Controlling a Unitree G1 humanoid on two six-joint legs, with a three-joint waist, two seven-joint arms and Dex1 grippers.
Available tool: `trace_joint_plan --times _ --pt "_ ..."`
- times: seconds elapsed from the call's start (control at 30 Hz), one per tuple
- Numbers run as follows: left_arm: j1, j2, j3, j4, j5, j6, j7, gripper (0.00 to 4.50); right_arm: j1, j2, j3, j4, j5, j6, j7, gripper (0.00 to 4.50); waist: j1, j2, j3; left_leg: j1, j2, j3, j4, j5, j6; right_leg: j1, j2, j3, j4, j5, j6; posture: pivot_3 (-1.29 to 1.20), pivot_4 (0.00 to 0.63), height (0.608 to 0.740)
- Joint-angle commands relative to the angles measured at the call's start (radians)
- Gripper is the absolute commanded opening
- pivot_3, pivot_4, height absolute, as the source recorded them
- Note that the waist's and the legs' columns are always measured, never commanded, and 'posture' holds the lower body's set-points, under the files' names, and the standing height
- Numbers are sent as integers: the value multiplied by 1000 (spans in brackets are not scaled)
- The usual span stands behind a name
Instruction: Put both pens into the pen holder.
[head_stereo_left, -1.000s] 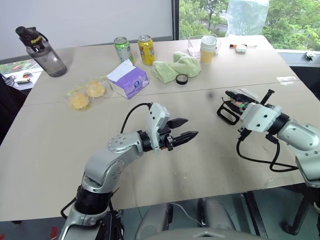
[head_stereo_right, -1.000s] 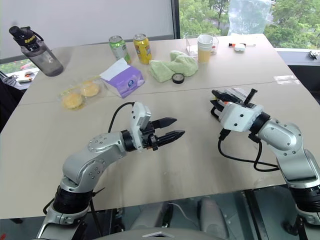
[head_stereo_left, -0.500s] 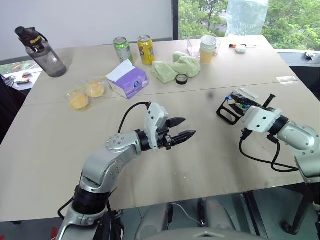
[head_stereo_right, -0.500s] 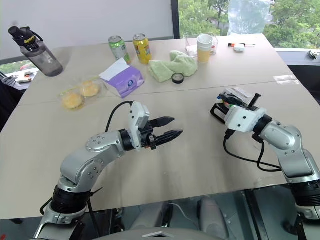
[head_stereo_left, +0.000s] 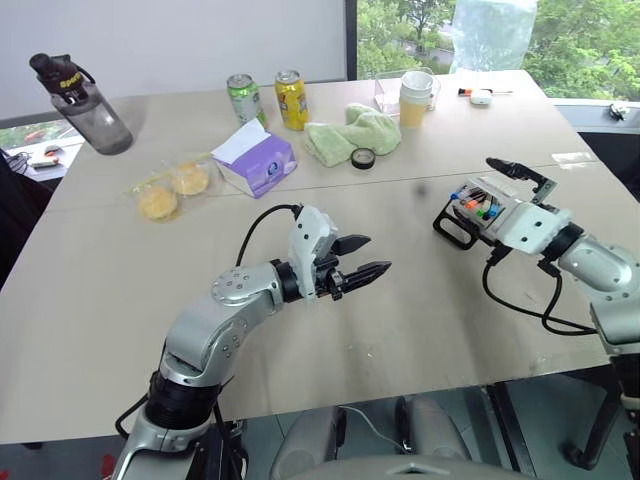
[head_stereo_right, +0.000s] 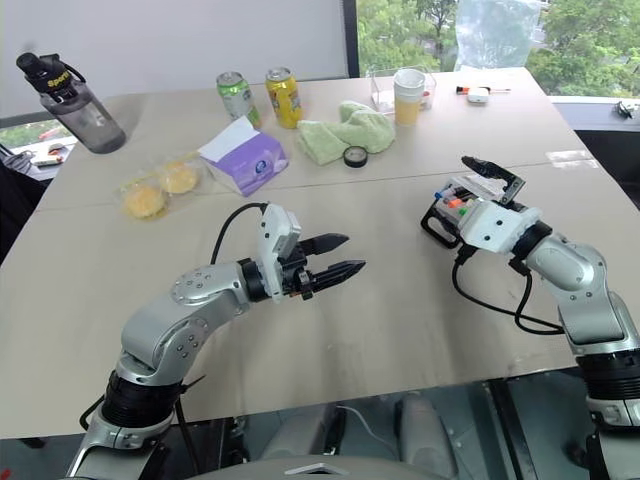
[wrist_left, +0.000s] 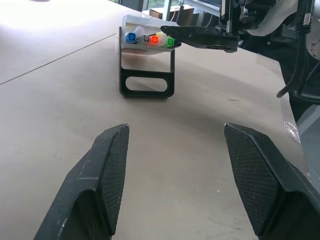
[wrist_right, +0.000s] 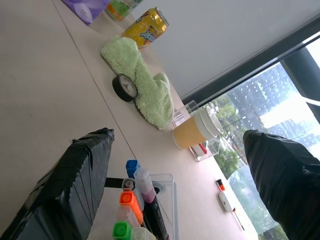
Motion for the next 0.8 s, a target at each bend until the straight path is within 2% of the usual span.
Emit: trace_joint_plan --times 0.03,0.23,0.33,0.43,0.7,0.8 --pt "-4 -4 4 -24 1 -28 -4 3088 -10 3 -34 -27 12 -19 -11 4426 0 0 0 0 0 0 0 0 0 0 0 0 0 0 0 0 150 740" --pt "-4 -2 3 -22 2 -36 -7 3088 20 19 -41 -59 84 0 21 4426 0 0 0 0 0 0 0 0 0 0 0 0 0 0 0 0 150 740" --pt "-5 -6 16 -25 -5 -48 -8 3088 92 52 -53 -197 357 221 109 4426 0 0 0 0 0 0 0 0 0 0 0 2 0 0 0 0 150 740" --pt "-8 -18 27 -31 -17 -57 -5 3088 190 21 -31 -303 500 397 202 4426 5 0 0 0 0 -2 0 0 0 1 0 2 -1 0 0 0 150 740" --pt "86 24 17 -31 55 -135 -10 3088 374 -1 -30 -349 615 553 315 4426 0 1 0 1 1 -1 -1 0 0 2 0 3 0 0 0 0 150 740" --pt "204 66 57 -17 107 -188 1 3088 414 40 -82 -290 658 523 344 4426 -1 1 0 2 1 -1 0 0 0 3 0 3 0 0 0 0 150 740"
